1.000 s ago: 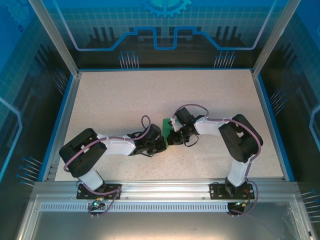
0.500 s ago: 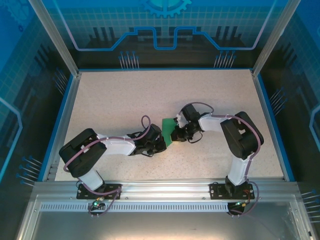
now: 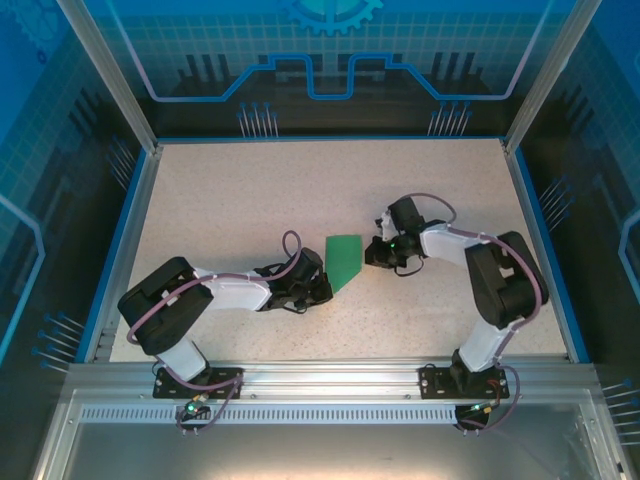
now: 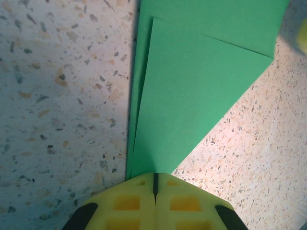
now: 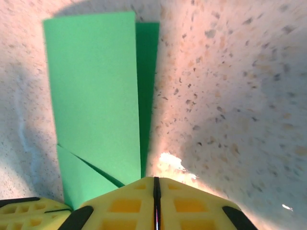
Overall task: Fold a paper plane with a square sheet of paper (pick it up from the middle)
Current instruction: Third fold the triangle at the center of the table.
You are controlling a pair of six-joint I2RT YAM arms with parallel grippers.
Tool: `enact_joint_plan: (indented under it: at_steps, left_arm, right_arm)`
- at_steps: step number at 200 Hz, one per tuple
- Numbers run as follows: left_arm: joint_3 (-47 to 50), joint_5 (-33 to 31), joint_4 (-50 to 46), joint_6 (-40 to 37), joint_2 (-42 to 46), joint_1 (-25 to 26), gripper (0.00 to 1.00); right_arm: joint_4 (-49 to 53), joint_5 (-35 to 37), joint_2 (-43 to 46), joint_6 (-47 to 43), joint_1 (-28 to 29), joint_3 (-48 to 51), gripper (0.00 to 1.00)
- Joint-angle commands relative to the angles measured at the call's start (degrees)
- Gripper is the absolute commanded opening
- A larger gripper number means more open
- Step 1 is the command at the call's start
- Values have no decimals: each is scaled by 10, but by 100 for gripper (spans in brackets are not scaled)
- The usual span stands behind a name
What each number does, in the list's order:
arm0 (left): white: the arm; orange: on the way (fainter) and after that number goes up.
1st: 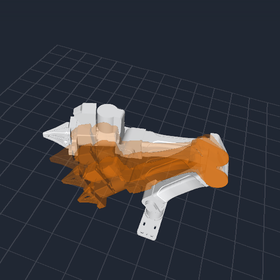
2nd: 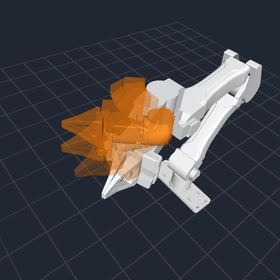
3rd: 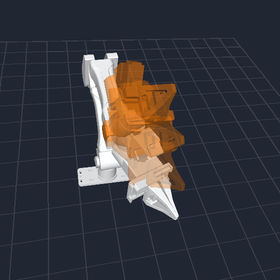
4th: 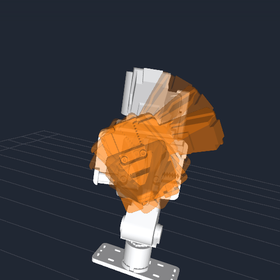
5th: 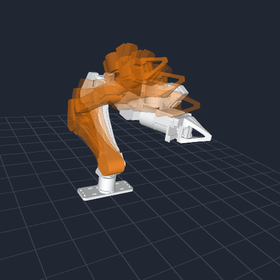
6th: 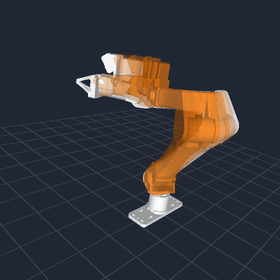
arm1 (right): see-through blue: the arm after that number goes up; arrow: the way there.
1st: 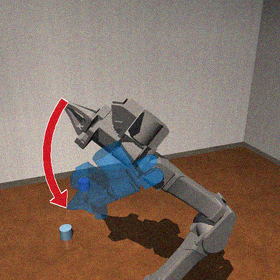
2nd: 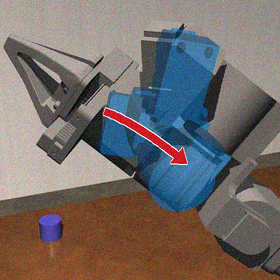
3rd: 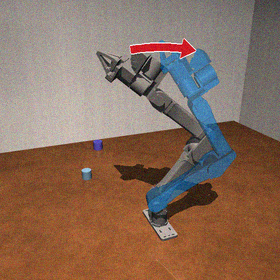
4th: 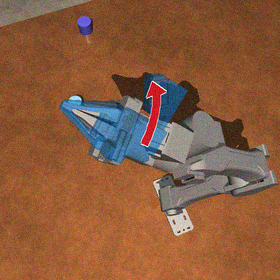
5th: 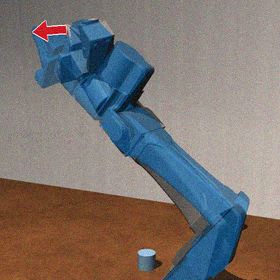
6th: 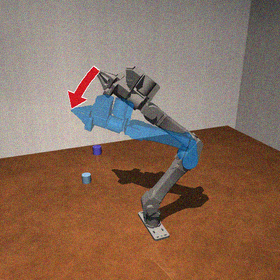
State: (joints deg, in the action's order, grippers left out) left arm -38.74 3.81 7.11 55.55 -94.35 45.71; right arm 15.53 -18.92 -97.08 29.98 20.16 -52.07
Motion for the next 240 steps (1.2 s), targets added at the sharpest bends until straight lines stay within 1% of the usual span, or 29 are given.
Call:
enact_joint_plan:
  at_steps: [1,28,52,78,109,176,207,240]
  left_arm:
    - [18,-14,-92,-6,-9,4,3]
    - [15,-13,-94,-8,-10,5,3]
    - [14,-13,-93,-8,-8,5,3]
    - [13,-14,-95,-8,-6,4,3]
    - [12,-14,-96,-10,-5,5,3]
    - [14,4,-118,-24,12,9,4]
    - [14,16,-125,-28,14,20,5]
    - [17,8,-142,-21,10,28,5]
  right_arm:
    - [-1,29,58,-1,16,13,10]
    - [5,11,62,0,57,9,10]
    - [4,-13,24,8,97,-7,10]
    - [-8,-32,-20,18,119,-20,10]
    - [-11,-42,-61,21,121,-30,10]
    - [39,22,-115,41,107,-54,9]
    - [50,29,-134,50,98,-64,9]
    - [57,34,-142,47,92,-72,9]
